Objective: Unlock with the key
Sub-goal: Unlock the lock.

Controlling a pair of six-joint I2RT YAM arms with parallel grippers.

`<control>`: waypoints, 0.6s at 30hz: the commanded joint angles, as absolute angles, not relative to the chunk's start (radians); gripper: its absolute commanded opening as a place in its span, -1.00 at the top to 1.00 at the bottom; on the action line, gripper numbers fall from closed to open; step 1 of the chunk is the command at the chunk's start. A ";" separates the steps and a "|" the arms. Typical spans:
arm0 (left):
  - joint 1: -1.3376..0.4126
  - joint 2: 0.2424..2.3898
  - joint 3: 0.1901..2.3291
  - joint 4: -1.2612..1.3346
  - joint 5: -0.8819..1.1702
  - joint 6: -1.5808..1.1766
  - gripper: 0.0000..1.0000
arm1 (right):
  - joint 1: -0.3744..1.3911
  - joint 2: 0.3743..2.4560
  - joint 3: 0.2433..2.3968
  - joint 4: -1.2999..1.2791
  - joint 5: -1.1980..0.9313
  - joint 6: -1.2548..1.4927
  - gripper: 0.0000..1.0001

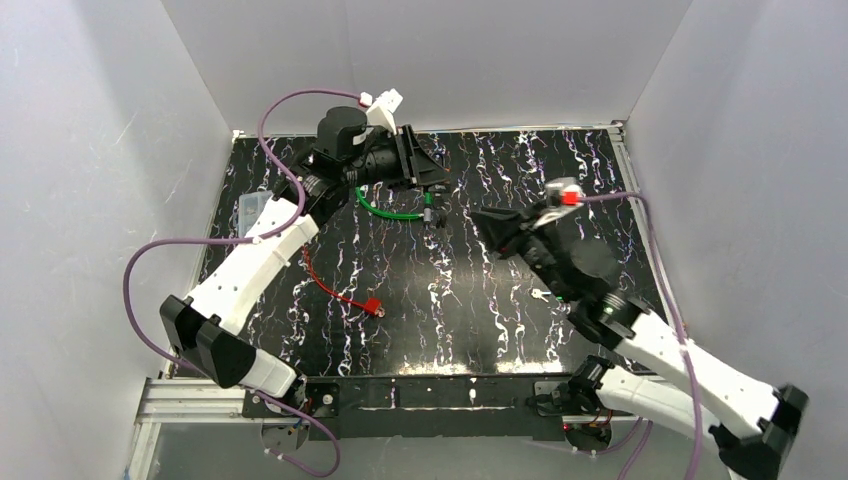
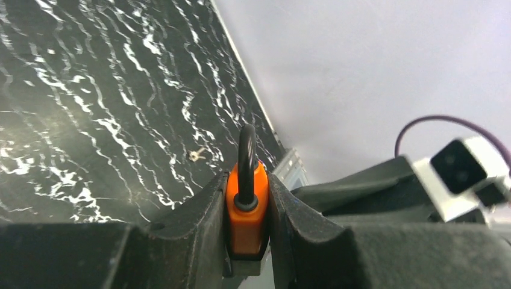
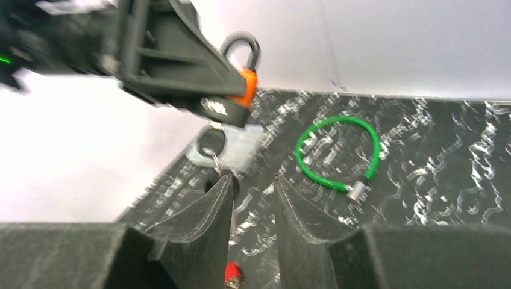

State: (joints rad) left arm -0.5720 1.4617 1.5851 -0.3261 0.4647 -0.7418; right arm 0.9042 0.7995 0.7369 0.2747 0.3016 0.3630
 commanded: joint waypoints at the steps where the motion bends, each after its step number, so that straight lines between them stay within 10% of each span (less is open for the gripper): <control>1: -0.568 1.371 1.512 -0.010 0.706 -0.771 1.00 | 0.799 0.662 0.729 0.274 -0.052 0.528 0.22; 8: -0.569 1.381 1.536 0.161 0.848 -0.853 1.00 | 0.647 0.729 0.742 0.455 -0.460 0.769 0.15; 18: -0.581 1.360 1.559 0.172 0.873 -0.866 1.00 | 0.598 0.762 0.743 0.555 -0.513 0.847 0.05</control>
